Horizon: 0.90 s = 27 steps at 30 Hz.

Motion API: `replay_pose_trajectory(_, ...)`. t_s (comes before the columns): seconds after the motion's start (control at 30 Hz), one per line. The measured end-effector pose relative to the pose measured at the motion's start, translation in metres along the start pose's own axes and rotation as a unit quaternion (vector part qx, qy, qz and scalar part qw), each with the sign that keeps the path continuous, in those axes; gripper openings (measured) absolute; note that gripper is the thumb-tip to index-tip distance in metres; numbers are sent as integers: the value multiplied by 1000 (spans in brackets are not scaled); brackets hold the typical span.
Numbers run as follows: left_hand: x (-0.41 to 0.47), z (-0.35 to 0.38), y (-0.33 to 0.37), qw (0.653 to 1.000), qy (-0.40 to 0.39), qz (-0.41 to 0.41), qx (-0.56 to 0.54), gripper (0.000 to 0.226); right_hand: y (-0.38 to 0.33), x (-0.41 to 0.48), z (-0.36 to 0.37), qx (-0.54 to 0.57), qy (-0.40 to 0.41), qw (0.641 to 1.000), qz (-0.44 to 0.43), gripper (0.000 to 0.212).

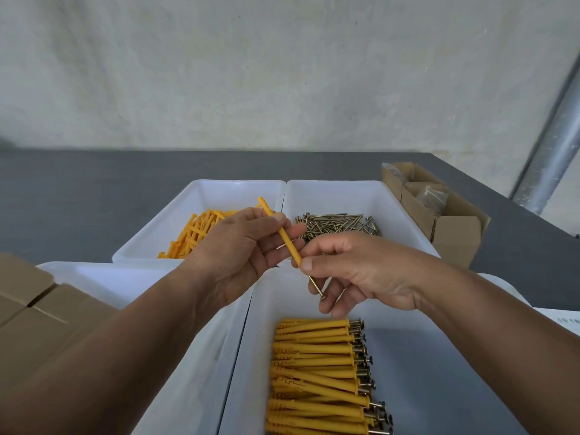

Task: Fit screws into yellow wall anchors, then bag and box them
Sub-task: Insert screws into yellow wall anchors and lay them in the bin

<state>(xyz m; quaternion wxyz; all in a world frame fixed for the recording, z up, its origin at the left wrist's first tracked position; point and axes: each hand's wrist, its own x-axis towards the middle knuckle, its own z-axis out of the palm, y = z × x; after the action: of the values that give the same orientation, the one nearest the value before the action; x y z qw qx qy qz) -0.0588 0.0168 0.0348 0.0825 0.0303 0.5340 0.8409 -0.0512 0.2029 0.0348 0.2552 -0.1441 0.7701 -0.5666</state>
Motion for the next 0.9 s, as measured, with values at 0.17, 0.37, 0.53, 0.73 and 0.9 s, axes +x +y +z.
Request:
replay_pose_trajectory(0.17,-1,-1,0,999,-29,4,28,14,-2,-2,0,-19,18,1000,-3,18)
replay_pose_trajectory(0.37,-1,-2,1,999,3,6,38,18,-10,-14,-13,-142,-6,989,31,6)
replay_pose_trajectory(0.53,8,-12,1,987,81,45,132,9,-12,-22,-11,-341,-32,934,99,7)
replay_pose_trajectory(0.73,17,-34,-3,833,199,150,494,9,-9,-22,10,-504,-51,851,141,15)
replay_pose_trajectory(0.9,24,-55,-9,697,204,152,670,14,-3,-15,19,-585,-70,795,142,23)
